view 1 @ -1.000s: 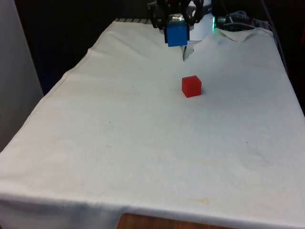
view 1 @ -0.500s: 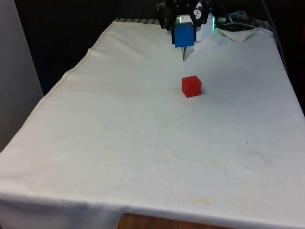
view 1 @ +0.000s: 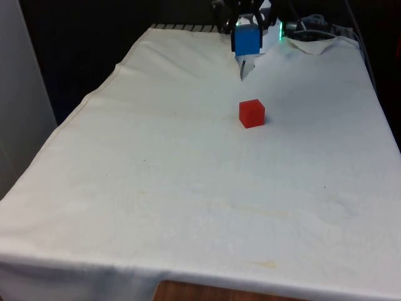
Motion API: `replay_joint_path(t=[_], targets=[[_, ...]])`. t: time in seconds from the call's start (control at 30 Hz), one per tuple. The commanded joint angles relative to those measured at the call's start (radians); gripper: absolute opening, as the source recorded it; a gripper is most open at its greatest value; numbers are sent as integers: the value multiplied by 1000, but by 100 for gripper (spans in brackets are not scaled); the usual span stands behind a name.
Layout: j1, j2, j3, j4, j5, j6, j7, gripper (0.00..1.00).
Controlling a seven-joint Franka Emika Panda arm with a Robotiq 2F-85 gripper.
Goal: Stack the two cubes.
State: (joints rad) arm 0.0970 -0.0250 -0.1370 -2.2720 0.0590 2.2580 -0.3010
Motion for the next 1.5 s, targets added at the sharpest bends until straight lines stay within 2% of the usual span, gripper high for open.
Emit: replay_joint_path(t=[0.0,0.13,0.17,0.23,0.4,0.43,0.47,0.63,0.8,0.83,0.87,1.07,1.13,1.17,1.4,1.47], targets=[[0,-21,0,-26,-13,12,3,2],[-1,-50,0,-65,-18,14,-3,2],[0,-38,0,-49,-6,1,-7,2],[-2,-68,-1,-94,-22,21,-10,2],[-3,-90,-2,-148,-26,60,-19,2],[-2,-83,-3,-138,-12,44,-27,2],[-3,-90,-2,-156,-25,70,-20,2],[-1,-79,2,-183,-23,125,-18,2],[-1,-48,18,-206,-25,186,-9,2],[-2,-51,17,-204,-12,173,-22,2],[-1,-41,21,-208,-25,194,-7,2],[-1,-1,37,-212,-26,221,0,2],[-2,1,37,-208,-12,212,-15,2],[-1,5,39,-211,-23,222,-3,2],[-2,11,41,-209,-12,215,-14,2],[0,22,44,-211,-15,230,-7,2]])
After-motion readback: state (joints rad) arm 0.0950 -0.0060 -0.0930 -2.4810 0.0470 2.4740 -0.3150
